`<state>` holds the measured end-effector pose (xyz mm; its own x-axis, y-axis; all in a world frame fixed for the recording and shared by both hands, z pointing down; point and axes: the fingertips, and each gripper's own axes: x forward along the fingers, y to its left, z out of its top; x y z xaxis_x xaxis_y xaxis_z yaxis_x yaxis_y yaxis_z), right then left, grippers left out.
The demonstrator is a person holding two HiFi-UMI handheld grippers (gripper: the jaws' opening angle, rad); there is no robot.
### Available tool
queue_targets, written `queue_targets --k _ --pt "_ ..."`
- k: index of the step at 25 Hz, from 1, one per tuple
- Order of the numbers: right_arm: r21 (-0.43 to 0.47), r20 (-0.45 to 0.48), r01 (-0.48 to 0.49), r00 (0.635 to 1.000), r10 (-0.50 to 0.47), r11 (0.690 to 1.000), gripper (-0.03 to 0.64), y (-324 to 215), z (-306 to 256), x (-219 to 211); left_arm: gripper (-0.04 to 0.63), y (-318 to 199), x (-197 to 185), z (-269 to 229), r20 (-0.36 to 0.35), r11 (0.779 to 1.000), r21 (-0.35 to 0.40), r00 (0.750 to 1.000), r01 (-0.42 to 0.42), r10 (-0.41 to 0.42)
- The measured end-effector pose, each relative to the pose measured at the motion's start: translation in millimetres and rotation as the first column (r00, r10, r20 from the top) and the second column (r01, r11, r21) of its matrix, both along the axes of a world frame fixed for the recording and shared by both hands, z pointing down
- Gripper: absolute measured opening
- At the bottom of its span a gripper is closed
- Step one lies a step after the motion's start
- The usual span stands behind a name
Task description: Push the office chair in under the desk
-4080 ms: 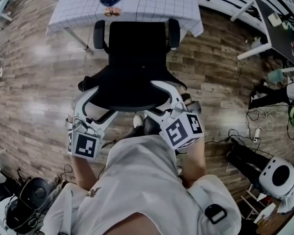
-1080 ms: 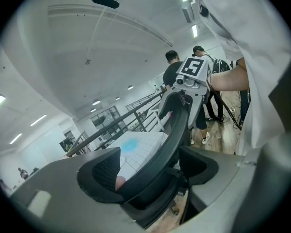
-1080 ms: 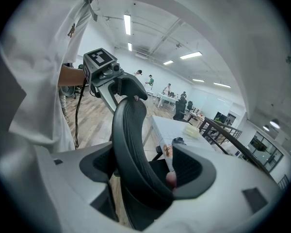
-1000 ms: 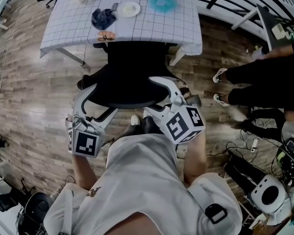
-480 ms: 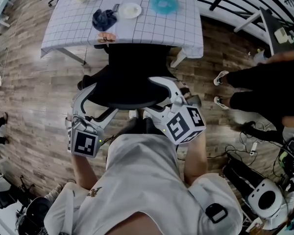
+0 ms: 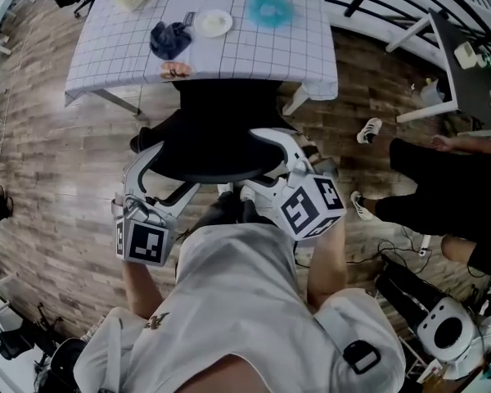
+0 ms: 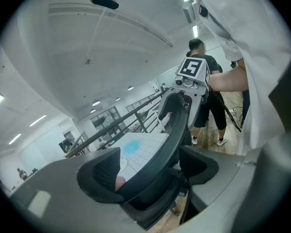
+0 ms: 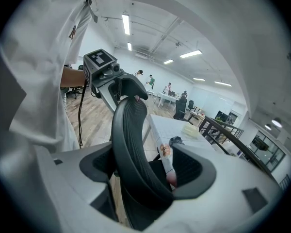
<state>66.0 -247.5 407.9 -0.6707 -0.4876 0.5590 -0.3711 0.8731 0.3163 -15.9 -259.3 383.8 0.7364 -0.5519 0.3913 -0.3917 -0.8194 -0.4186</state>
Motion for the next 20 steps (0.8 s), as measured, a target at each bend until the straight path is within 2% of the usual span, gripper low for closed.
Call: queue_targets --k 20 --pt "-0.002 -0.006 -0.059 0.998 0.059 0.998 0.347 -46.6 3.3 -3.1 0.382 -49.9 -1.7 2.6 -0.016 0.998 0.022 0.998 -0.066 0.066"
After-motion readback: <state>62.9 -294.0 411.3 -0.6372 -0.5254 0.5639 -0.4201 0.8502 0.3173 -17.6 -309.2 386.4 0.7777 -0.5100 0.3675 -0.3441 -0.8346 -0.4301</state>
